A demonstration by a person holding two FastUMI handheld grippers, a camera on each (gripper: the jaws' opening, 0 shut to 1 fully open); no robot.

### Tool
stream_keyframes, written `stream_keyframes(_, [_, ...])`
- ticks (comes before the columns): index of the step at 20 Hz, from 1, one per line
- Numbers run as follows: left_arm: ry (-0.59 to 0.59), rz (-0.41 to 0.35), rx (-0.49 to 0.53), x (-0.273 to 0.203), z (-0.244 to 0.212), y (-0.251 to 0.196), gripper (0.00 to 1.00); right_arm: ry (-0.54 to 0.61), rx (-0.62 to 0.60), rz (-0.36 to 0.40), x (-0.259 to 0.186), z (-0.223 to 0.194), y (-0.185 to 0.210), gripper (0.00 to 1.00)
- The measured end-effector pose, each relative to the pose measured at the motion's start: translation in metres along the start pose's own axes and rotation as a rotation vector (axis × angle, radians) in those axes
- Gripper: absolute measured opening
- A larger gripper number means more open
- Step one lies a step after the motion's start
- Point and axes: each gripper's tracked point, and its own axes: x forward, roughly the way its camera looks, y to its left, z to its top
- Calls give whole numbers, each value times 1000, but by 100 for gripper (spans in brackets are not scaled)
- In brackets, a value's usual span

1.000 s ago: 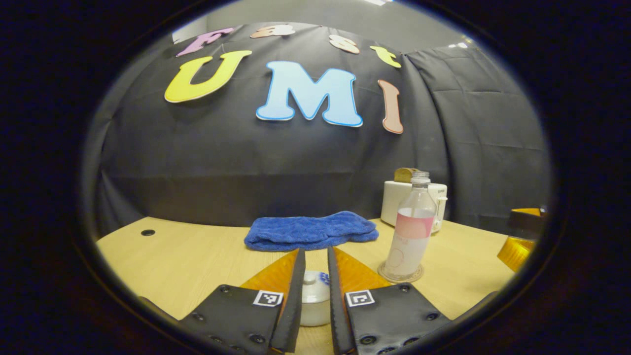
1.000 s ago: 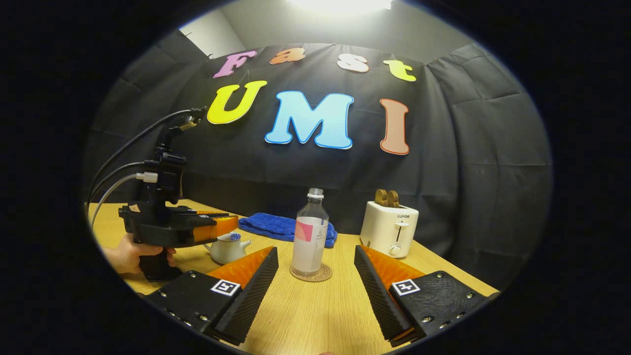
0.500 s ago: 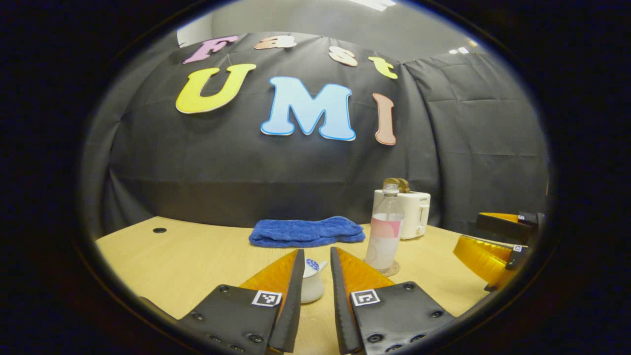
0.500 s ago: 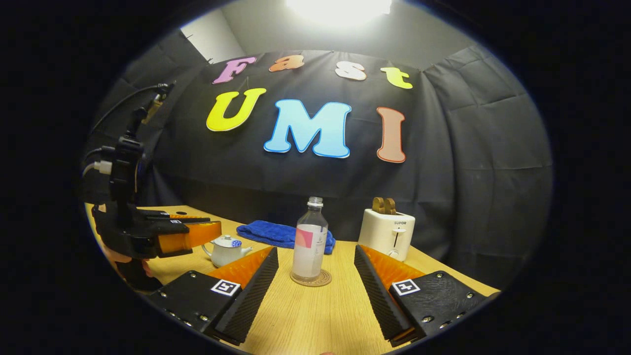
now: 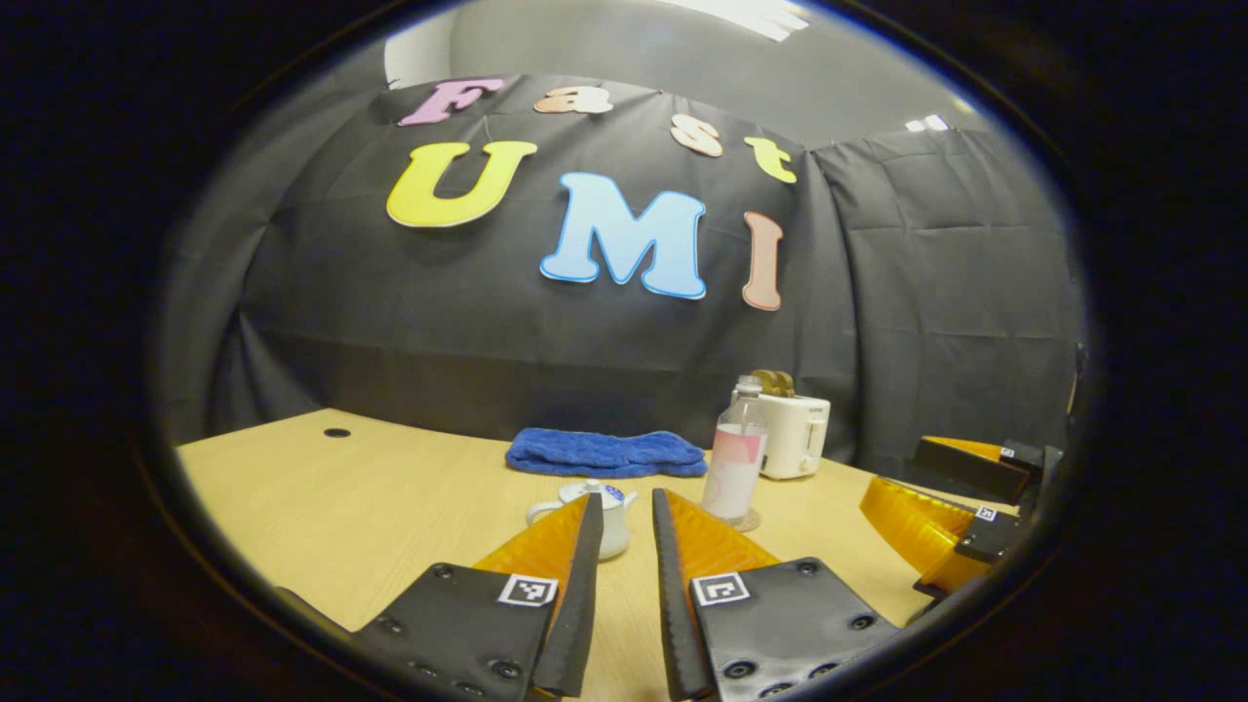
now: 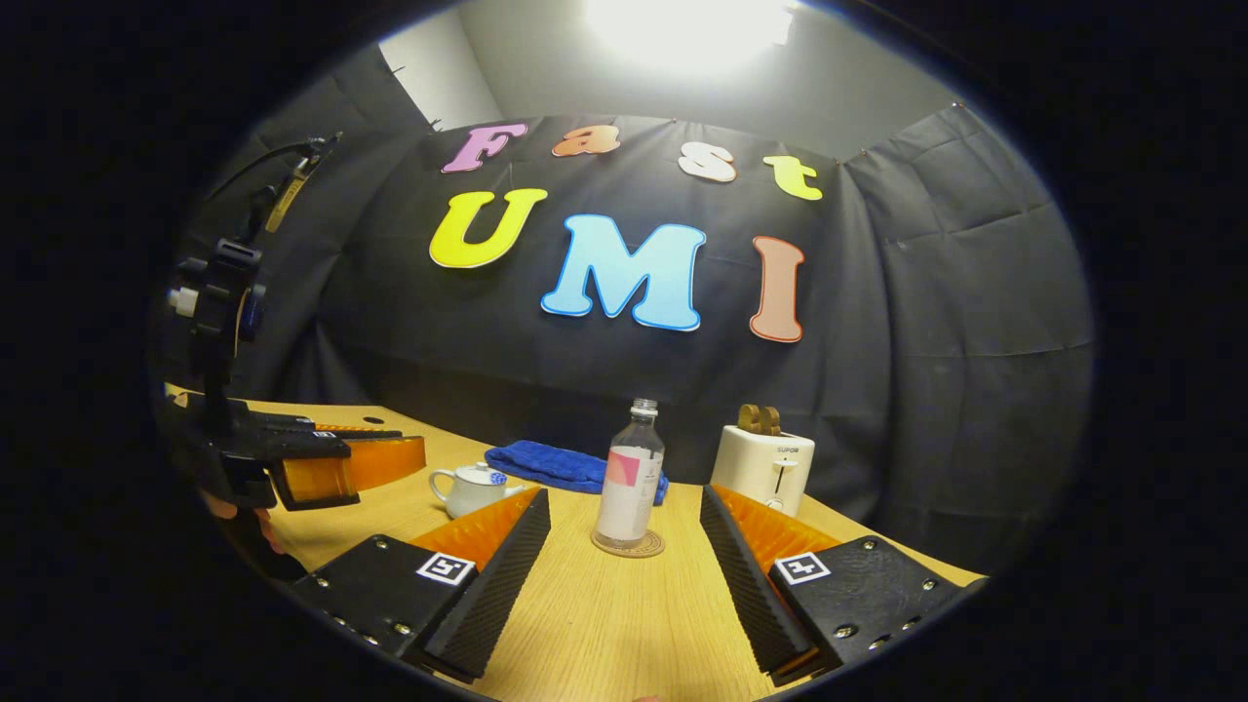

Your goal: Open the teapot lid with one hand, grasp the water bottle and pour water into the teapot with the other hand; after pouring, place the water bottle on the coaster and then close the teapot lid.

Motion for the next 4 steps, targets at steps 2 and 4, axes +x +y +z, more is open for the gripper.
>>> stream_keyframes(2, [-6,18,-6,-9,2,5,36,-5,-15,0,-9,6,1,96])
stream_keyframes(4, [-9,45,21,-18,2,10,36,-12,-11,-1,-14,13,3,96])
